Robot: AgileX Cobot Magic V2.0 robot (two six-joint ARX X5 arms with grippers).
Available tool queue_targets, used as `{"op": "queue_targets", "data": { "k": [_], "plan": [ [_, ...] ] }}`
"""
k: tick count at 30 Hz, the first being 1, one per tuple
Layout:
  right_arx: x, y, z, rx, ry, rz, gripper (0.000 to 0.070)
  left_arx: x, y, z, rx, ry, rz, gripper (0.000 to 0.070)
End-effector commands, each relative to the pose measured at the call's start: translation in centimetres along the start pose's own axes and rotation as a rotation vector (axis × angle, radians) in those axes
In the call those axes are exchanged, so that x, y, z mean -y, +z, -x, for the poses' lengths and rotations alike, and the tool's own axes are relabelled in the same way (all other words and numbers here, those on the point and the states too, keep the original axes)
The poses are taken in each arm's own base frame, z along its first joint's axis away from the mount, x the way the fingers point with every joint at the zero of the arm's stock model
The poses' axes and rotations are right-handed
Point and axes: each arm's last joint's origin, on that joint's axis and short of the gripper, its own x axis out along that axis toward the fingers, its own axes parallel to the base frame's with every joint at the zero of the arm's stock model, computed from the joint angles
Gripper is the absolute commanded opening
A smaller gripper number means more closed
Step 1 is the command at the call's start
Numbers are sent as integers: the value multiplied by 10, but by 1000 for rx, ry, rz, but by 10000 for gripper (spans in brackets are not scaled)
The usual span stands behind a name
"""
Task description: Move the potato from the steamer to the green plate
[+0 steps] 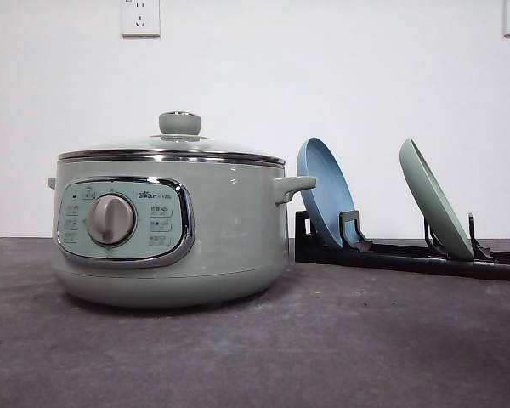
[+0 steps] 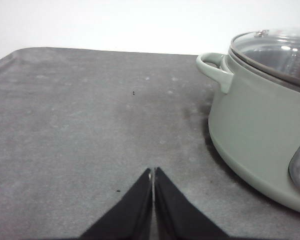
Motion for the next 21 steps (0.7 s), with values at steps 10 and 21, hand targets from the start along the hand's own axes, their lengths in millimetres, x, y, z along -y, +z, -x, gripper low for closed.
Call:
{"op": "queue_targets", "data": {
  "k": [10, 21],
  "plan": [
    [0, 0, 0, 11, 0, -66, 19, -1, -7, -2, -26, 8, 75, 0],
    [-1, 4, 1, 15, 38, -225, 7, 0, -6, -2, -23, -20, 124, 0]
  ]
}}
